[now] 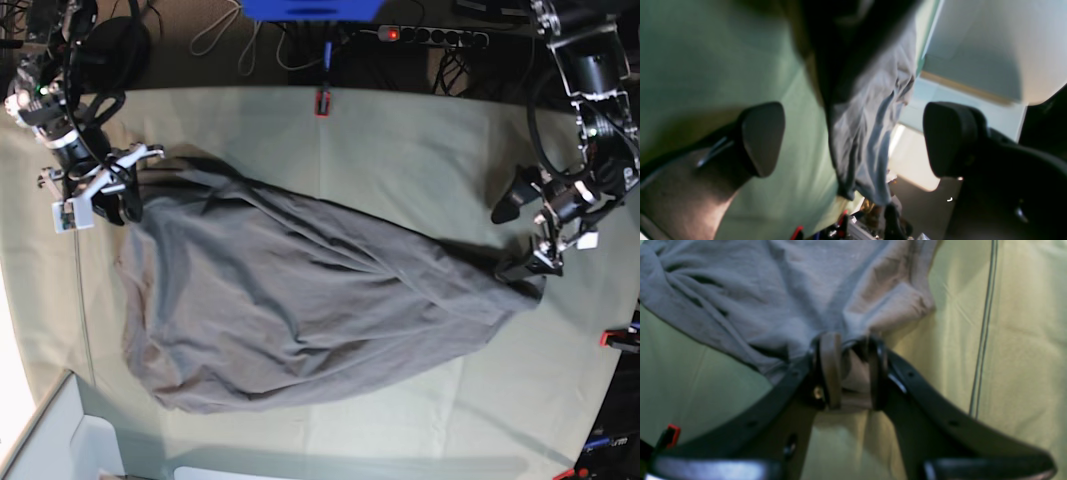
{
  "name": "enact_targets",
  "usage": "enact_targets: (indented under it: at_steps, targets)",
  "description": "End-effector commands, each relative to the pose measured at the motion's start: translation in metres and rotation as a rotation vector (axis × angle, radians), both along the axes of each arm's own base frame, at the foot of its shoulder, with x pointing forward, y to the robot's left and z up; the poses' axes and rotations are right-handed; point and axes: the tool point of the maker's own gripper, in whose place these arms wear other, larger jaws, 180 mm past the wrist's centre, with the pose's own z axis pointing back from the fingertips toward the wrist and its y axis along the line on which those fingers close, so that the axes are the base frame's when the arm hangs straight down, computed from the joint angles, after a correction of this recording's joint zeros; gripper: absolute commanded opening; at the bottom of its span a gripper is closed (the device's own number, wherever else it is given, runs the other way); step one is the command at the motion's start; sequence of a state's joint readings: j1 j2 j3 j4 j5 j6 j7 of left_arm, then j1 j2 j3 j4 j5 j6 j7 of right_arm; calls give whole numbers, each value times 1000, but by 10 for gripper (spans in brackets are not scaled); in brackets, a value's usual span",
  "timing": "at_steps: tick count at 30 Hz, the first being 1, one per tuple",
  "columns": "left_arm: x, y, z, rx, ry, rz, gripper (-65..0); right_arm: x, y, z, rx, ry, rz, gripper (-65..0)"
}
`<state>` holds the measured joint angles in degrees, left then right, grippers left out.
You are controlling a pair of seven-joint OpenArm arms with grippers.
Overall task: Layout the t-shirt on the table in an organized manner, then fold the t-shirt properly
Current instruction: 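Grasp the shirt edge with the left gripper and pull it outward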
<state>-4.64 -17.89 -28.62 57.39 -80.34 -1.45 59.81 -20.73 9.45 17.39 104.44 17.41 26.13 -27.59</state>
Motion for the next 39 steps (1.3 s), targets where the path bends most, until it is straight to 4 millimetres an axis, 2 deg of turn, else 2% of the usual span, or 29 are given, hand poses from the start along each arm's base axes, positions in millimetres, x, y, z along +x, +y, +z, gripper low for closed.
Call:
enact_targets:
  at_steps: [1,5,9,12,16,19,21,23,27,29,33,35,39]
  targets:
    - [14,3,31,-39,-80,8,0,7,-1,15,1,-57,6,-503]
    - [26,-9,62,-8,-179,-30,0,9,-1,16,1,-63,6,-503]
    - [61,-29,99,-9,-297,-18,0,13,0,19,1,-73,9,-503]
    - [83,-51,114,93,-345,-24,0,16,-1,20,-1,-76,6,-503]
    - [101,-68,156,268,-455,-43,0,16,-1,21,-3,-79,8,-503]
    - [117,-72,161,417,-438,-59,0,17,-1,20,-2,-79,8,-502]
    - [127,-75,146,489,-354,-44,0,20,0,22,2,-85,6,-502]
    - [132,-85,121,549,-253,-66,0,19,0,21,3,-82,6,-502]
    - [141,-119,85,726,-154,-233,0,22,1,23,2,-89,7,-502]
    - [138,-129,67,786,-116,-303,0,22,1,24,2,-91,7,-502]
    - [121,-130,23,746,38,-309,0,22,-1,23,1,-90,4,-502]
    - [108,-123,-1,710,163,-264,0,22,-1,20,5,-84,3,-502]
    - [89,-122,-23,692,239,-258,0,24,-1,18,10,-81,2,-502]
